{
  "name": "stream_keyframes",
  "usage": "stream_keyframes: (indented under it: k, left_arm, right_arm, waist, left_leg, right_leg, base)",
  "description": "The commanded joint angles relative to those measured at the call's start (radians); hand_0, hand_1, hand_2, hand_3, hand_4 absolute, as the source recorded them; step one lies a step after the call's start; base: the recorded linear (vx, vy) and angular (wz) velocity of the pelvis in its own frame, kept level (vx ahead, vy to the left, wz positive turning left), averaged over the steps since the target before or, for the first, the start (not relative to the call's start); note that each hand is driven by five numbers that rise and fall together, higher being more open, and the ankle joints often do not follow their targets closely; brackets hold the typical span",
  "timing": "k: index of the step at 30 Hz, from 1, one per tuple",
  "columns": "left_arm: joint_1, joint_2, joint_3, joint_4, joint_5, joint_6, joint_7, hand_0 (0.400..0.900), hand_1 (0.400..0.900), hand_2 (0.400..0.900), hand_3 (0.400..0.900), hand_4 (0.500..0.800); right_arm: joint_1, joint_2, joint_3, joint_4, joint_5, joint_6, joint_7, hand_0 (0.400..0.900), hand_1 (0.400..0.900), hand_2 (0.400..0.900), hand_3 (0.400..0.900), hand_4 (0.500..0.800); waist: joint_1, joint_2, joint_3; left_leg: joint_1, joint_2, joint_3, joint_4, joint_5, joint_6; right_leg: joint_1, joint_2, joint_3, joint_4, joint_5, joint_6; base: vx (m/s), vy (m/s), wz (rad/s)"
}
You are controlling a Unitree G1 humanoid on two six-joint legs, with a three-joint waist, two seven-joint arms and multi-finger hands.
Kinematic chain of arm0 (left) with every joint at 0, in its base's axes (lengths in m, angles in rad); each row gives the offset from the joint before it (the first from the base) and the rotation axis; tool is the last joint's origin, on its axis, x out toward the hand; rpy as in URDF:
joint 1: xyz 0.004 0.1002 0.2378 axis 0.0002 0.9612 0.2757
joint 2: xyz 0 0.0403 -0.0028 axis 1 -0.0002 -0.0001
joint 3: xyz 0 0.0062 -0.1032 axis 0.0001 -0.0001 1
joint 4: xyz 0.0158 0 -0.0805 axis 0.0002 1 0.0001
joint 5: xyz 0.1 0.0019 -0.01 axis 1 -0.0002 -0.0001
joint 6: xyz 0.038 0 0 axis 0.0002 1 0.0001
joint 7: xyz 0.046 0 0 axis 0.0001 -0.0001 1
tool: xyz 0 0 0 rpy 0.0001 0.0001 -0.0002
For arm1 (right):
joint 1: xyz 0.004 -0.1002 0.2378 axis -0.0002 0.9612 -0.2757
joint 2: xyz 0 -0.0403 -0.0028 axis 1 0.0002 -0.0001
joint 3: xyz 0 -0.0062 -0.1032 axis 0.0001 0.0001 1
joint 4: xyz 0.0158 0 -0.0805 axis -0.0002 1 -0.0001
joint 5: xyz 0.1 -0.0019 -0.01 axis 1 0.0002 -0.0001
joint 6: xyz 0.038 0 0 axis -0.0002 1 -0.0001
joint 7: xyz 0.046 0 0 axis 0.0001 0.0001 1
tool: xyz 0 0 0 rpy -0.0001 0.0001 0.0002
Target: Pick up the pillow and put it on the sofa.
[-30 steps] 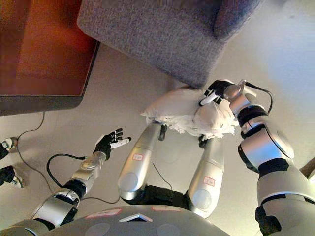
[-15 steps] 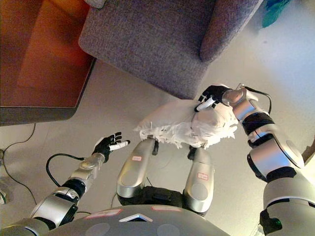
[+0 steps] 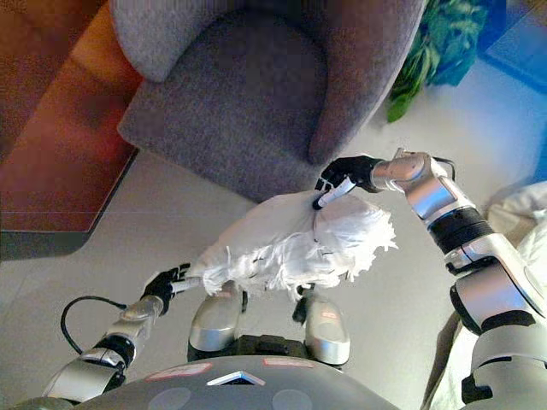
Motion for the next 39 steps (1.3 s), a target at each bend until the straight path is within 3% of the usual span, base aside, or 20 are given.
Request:
stream_keyframes:
  k: [1,9,14,18,24,29,34,39]
  left_arm:
    - [0.074,0.022,-0.013,0.074,0.067,-0.006,0.004,0.900,0.900,0.900,0.900,0.800]
    - [0.096,0.008,0.003,0.124,0.090,0.012,0.018,0.900,0.900,0.900,0.900,0.800]
    - [0.116,0.005,0.011,0.150,0.094,0.018,0.031,0.900,0.900,0.900,0.900,0.800]
    - [0.135,0.001,0.014,0.161,0.090,0.025,0.042,0.900,0.900,0.900,0.900,0.800]
    - [0.153,0.015,-0.014,0.183,0.114,-0.009,0.052,0.900,0.900,0.900,0.900,0.800]
    - [0.138,0.037,-0.031,0.171,0.099,-0.080,0.034,0.900,0.900,0.900,0.900,0.800]
    - [0.158,0.039,-0.032,0.153,0.092,-0.120,0.051,0.900,0.900,0.900,0.900,0.800]
    - [0.174,0.062,-0.026,0.120,0.050,-0.153,0.027,0.900,0.900,0.900,0.900,0.800]
  right_arm:
    - [-0.102,-0.034,-0.113,-0.072,0.188,-0.014,0.029,0.400,0.400,0.400,0.400,0.500]
    - [-0.259,-0.007,-0.095,-0.035,0.280,0.082,-0.030,0.400,0.400,0.400,0.400,0.500]
    - [-0.363,0.025,-0.088,0.061,0.359,0.143,-0.131,0.400,0.400,0.400,0.400,0.500]
    - [-0.409,0.033,-0.094,0.198,0.385,0.147,-0.208,0.400,0.400,0.400,0.400,0.500]
    - [-0.509,0.005,-0.139,0.467,0.456,0.110,-0.269,0.400,0.400,0.400,0.400,0.500]
    - [-0.623,-0.056,-0.141,0.602,0.549,0.084,-0.388,0.400,0.400,0.400,0.400,0.500]
    - [-0.652,-0.120,-0.174,0.668,0.616,0.068,-0.416,0.400,0.400,0.400,0.400,0.500]
    - [-0.693,-0.189,-0.183,0.751,0.541,0.057,-0.441,0.400,0.400,0.400,0.400,0.500]
  waist:
    - [0.032,-0.010,-0.175]
    - [0.062,-0.030,-0.231]
    - [0.097,-0.037,-0.246]
    - [0.125,-0.035,-0.249]
    - [0.196,-0.019,-0.207]
    - [0.245,0.021,-0.109]
    - [0.257,0.048,-0.073]
    - [0.259,0.090,-0.045]
  left_leg:
    - [0.011,0.024,-0.013,-0.049,0.044,-0.019]
    - [0.044,0.018,-0.034,-0.080,0.047,-0.026]
    - [0.051,0.016,-0.049,-0.085,0.048,-0.028]
    - [0.051,0.017,-0.066,-0.087,0.052,-0.031]
    - [0.000,0.011,-0.137,-0.071,0.076,-0.035]
    - [-0.087,0.009,-0.201,-0.065,0.105,-0.045]
    - [-0.120,0.024,-0.217,-0.065,0.122,-0.058]
    - [-0.135,0.043,-0.223,-0.069,0.116,-0.073]
  right_leg:
    - [0.019,-0.018,0.009,0.044,-0.019,0.012]
    - [0.070,-0.011,-0.017,0.003,-0.011,0.015]
    - [0.091,-0.009,-0.046,-0.004,-0.016,0.013]
    - [0.107,-0.006,-0.071,-0.005,-0.023,0.009]
    - [0.089,0.009,-0.118,0.056,-0.071,-0.016]
    - [0.018,0.021,-0.150,0.092,-0.097,-0.039]
    - [-0.008,0.031,-0.167,0.106,-0.107,-0.046]
    - [-0.035,0.044,-0.154,0.149,-0.161,-0.058]
  base:
    - [0.14,-0.005,0.06]
    - [0.09,0.015,0.14]
    - [0.10,0.035,0.20]
    - [0.14,0.029,0.28]
    - [0.08,-0.033,0.39]
    - [-0.14,-0.120,0.27]
    - [-0.04,-0.130,0.14]
    - [-0.01,-0.144,-0.03]
